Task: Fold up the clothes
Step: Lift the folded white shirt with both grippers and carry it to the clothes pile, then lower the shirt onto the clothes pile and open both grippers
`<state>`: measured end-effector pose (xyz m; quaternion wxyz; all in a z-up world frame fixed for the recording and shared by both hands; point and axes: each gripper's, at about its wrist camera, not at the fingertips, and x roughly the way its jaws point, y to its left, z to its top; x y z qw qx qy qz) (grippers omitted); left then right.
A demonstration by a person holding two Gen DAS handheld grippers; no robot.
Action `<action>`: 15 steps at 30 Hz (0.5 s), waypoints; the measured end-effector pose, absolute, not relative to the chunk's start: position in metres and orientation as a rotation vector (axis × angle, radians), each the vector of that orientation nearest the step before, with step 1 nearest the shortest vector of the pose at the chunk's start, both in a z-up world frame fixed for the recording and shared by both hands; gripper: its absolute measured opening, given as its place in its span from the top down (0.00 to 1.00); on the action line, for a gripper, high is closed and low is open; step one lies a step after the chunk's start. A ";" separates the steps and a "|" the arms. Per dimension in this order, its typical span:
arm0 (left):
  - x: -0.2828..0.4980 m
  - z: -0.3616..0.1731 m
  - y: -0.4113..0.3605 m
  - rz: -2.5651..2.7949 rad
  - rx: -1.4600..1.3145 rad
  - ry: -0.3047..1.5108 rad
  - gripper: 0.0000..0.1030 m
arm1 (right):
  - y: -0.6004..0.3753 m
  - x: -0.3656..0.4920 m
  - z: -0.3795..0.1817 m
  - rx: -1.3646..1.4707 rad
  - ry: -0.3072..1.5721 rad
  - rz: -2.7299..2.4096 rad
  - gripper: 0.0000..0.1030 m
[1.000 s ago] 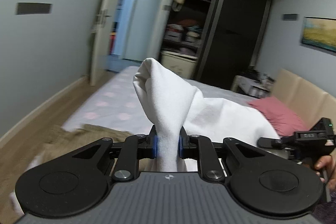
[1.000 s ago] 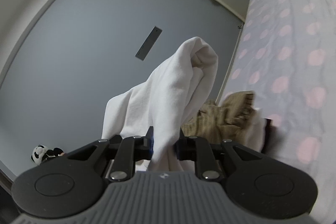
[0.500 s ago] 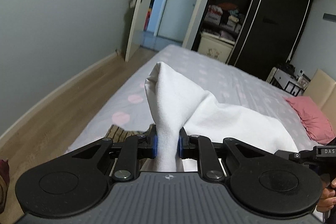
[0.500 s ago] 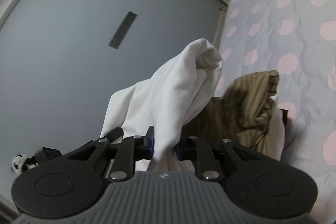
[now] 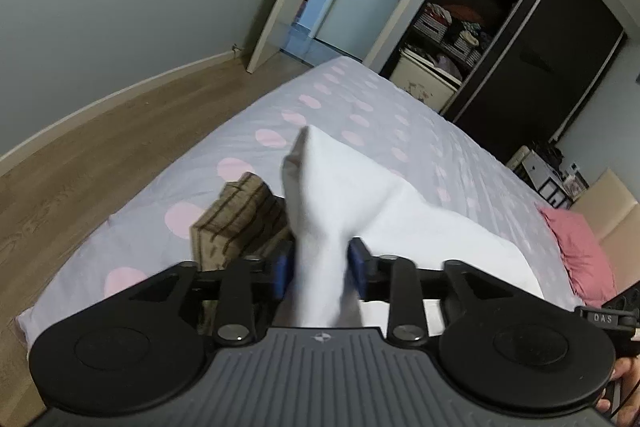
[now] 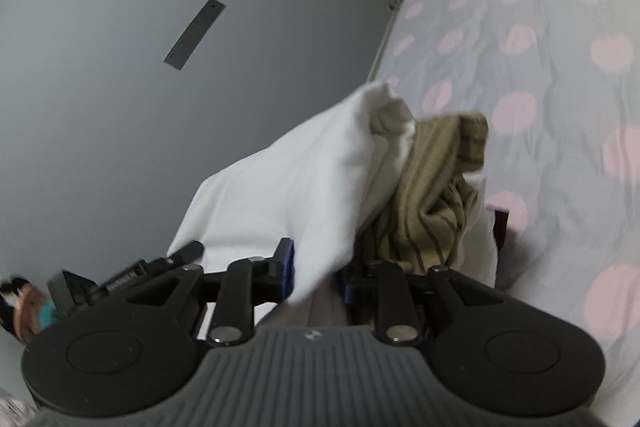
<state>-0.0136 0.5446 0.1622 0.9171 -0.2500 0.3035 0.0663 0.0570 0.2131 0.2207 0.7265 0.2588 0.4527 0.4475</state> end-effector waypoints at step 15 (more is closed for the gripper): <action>-0.022 0.224 0.477 0.240 -0.228 0.460 0.82 | 0.226 0.024 0.281 0.306 0.590 0.916 0.75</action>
